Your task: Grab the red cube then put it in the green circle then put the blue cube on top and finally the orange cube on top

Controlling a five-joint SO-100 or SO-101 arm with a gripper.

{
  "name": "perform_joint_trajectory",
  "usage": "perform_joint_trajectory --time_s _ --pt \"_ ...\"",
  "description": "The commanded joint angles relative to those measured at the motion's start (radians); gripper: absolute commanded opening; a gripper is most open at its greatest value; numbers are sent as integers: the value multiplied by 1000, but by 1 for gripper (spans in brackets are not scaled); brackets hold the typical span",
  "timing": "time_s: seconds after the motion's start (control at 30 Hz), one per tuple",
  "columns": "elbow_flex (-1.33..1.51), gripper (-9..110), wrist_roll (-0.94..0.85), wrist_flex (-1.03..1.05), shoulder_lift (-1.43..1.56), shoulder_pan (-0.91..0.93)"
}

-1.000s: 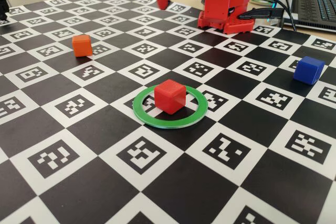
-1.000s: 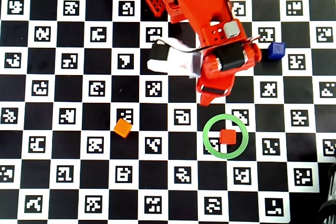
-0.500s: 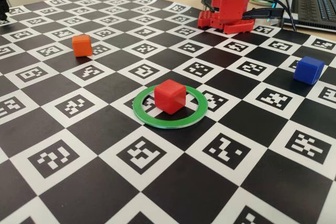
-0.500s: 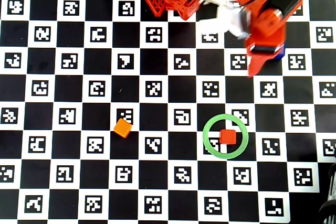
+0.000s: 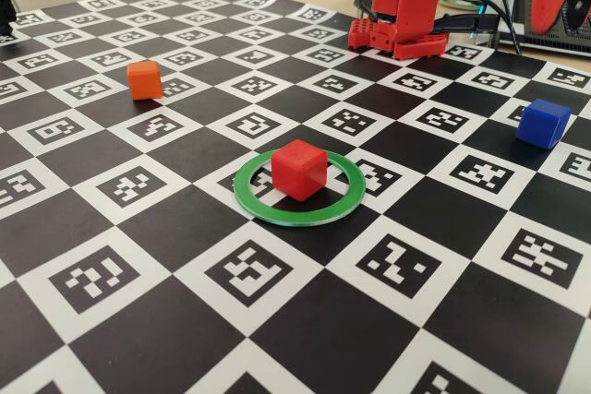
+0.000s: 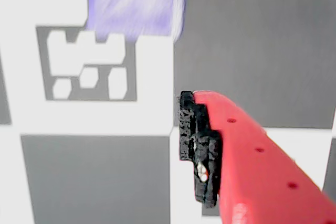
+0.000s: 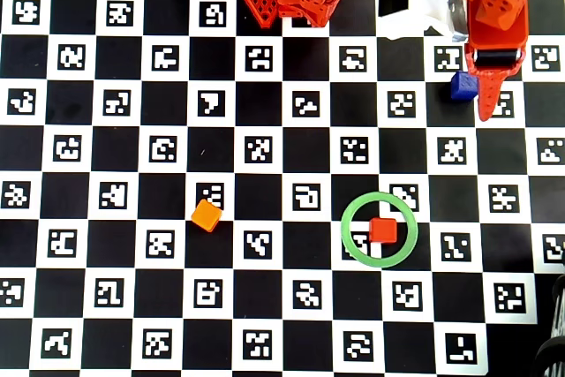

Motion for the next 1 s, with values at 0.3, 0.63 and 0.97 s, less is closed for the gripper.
perform_joint_trajectory --time_s 0.3,0.63,0.97 --pt "57 49 5 -118 -54 -31" --pt "123 48 11 -227 -143 -37" --pt "143 47 15 -307 -210 -60"
